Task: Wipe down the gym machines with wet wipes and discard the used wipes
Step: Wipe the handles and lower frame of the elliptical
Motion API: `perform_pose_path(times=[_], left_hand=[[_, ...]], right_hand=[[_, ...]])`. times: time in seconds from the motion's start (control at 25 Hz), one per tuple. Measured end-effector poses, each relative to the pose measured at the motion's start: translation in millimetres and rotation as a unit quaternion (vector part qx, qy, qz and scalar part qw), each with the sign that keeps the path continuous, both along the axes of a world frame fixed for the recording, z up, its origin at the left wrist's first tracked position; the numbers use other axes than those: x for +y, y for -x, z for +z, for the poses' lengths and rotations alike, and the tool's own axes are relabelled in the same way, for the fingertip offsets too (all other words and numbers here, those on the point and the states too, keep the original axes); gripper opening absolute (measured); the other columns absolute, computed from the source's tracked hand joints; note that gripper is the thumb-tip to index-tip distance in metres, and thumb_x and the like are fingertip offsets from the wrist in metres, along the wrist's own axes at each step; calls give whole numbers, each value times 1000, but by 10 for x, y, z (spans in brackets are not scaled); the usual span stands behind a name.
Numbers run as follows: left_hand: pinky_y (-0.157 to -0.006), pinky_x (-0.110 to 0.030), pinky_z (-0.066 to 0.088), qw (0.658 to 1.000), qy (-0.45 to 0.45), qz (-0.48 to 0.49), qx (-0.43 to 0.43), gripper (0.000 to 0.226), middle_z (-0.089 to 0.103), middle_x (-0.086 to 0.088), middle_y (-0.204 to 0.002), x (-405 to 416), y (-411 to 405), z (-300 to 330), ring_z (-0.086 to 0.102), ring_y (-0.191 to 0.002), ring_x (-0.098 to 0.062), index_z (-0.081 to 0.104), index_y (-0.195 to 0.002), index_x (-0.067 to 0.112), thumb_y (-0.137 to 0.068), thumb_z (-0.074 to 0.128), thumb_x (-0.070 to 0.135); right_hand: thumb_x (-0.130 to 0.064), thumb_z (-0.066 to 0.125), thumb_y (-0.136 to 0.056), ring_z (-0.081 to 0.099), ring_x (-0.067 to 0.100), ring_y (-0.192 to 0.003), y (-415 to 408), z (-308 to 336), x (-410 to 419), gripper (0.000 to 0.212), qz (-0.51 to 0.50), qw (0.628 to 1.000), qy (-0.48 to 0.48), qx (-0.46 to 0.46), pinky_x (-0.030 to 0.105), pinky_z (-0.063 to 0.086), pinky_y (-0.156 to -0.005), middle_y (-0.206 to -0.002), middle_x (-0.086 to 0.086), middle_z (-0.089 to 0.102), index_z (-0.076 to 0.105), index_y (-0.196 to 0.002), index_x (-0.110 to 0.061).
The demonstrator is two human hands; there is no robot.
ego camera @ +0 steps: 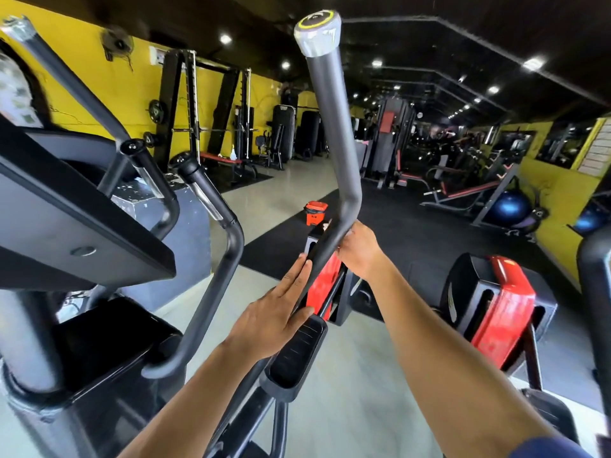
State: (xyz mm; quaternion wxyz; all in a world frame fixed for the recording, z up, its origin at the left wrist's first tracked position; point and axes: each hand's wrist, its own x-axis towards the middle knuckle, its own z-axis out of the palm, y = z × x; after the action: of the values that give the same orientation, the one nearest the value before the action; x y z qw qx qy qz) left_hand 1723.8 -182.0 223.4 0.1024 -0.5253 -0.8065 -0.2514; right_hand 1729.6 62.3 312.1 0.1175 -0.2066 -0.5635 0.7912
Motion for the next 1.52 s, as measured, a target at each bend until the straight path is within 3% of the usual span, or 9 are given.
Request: perform_pose_path(times=[0.04,0.12,0.28,0.4,0.76,0.96,1.28,1.4,1.52], left_hand=[[-89,-37,59,1000,1,4,7,78,-29,29,-164,3,2,-14,57,-133,-15,-19,-161,37,-103,25,64],[-101,-40,55,998,-2,35,46,78,-23,21,-169,26,1,-50,42,-145,-16,-12,-165,32,-105,29,62],[-109,-45,45,977,-118,23,178,61,28,-4,-169,93,-182,-225,46,-141,-28,31,-160,24,-105,44,47],[-103,-41,51,971,-148,-74,174,52,53,1,-149,238,-471,-544,58,-125,-25,48,-149,24,-99,59,35],[-105,-37,50,995,-2,-78,-67,53,55,11,-144,1050,-406,-1157,56,-127,-12,44,-150,30,-101,56,45],[-100,-36,51,984,73,-105,-124,51,61,10,-137,1844,-388,-1405,61,-122,-10,47,-150,28,-103,58,43],[-93,-36,52,951,204,-76,-221,42,66,9,-125,3080,-390,-1820,66,-108,-17,54,-140,27,-101,61,40],[-89,-32,51,942,228,-68,-238,39,68,11,-123,3447,-415,-1942,67,-109,-17,55,-135,30,-100,59,45],[-86,-31,47,929,268,-73,-246,39,70,10,-122,3873,-452,-2016,65,-111,-19,56,-133,31,-97,57,44]], right_hand=[[3,50,-94,54,14,-57,-116,-111,-127,13,7,998,4,56,23,44,-53,-78,7,49,57,-100,-6],[-1,50,-95,39,16,-57,-370,-406,-175,13,-16,994,-49,92,25,35,-50,-71,5,49,62,-93,-7],[-3,61,-98,54,21,-74,-788,-915,-55,22,-36,986,-140,86,33,51,-65,-90,11,62,67,-119,1],[4,60,-97,60,23,-78,-1110,-1199,-44,19,-61,971,-217,83,32,55,-69,-81,7,64,68,-114,-1],[14,65,-88,77,26,-84,-1684,-1619,496,31,-197,946,-254,-36,42,61,-77,-101,9,68,63,-113,-4],[1,83,-79,66,10,-63,-1980,-2003,1035,25,-239,933,-255,-81,21,51,-61,-83,4,74,73,-102,-5],[-16,75,-92,63,13,-61,-2048,-2604,1818,3,-324,885,-297,-151,17,45,-54,-76,6,71,73,-90,-14],[-10,69,-90,68,24,-80,-2059,-2774,2014,11,-342,872,-302,-175,32,54,-68,-95,8,67,75,-95,-19],[-16,75,-88,67,21,-79,-2055,-2863,2113,7,-372,871,-267,-180,35,53,-70,-90,1,69,74,-90,-23]])
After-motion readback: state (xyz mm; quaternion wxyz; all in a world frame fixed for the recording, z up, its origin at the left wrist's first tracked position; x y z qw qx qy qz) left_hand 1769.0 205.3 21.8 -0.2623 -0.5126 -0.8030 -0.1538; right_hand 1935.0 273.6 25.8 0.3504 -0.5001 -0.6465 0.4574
